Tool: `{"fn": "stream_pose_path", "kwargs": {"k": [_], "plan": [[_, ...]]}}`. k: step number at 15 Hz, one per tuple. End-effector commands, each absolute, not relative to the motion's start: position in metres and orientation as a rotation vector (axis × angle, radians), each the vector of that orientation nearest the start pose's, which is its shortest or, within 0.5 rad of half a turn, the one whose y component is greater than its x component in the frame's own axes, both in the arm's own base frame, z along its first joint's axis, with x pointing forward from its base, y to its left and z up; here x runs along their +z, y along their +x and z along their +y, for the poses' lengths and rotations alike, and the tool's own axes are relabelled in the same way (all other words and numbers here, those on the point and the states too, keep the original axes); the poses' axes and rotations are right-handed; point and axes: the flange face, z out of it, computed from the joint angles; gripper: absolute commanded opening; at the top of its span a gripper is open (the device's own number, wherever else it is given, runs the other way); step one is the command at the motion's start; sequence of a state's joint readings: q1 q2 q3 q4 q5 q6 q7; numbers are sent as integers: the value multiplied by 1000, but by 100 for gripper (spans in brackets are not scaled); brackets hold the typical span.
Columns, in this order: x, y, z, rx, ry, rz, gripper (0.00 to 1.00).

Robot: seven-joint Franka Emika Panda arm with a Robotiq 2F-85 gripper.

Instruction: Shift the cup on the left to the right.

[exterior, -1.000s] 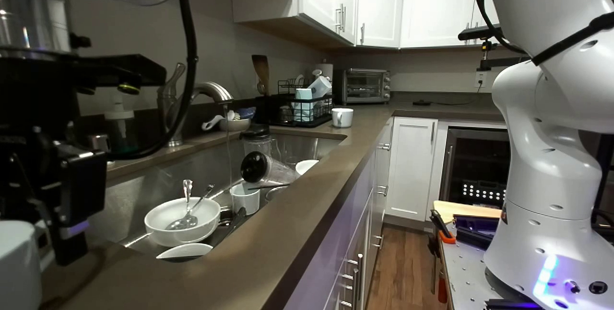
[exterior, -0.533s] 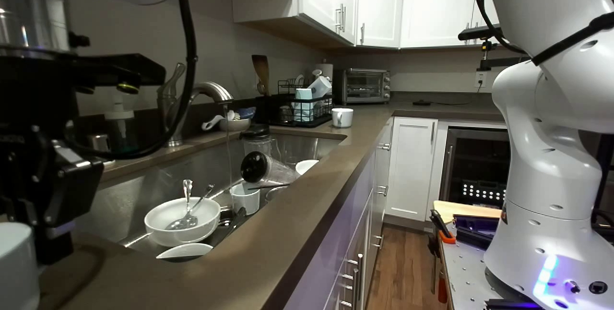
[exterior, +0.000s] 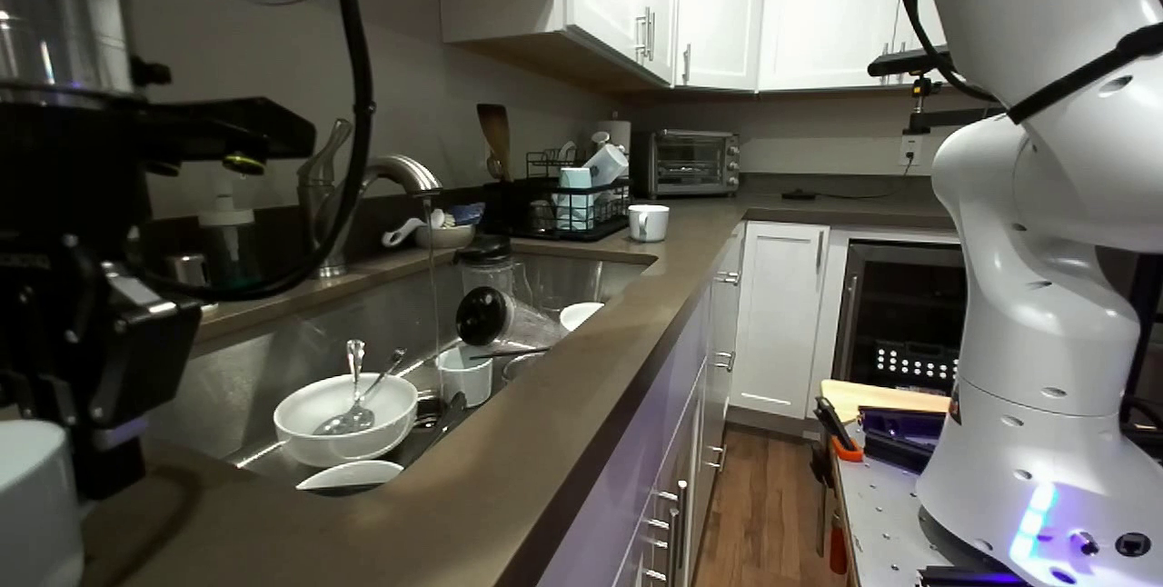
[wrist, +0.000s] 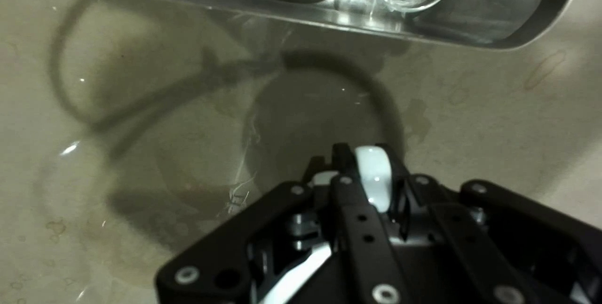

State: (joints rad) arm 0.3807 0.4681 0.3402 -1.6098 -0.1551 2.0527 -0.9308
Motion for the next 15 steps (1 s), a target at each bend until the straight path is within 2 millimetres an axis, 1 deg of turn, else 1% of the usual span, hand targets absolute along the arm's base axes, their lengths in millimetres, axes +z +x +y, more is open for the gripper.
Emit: {"fn": "stream_pose_path", "kwargs": {"k": [1,2,4,7,10,12,15], "plan": [[398,525,405,-27,2090,2350,5],[403,524,401,-33,2086,2341,5],[417,524,388,-43,2086,2315,5],[436,532,353,-17,2129,2238,5],[444,538,305,16,2226,2117,5],[447,538,268,18,2311,2025,5],[448,528,211,44,2496,1852,5]]}}
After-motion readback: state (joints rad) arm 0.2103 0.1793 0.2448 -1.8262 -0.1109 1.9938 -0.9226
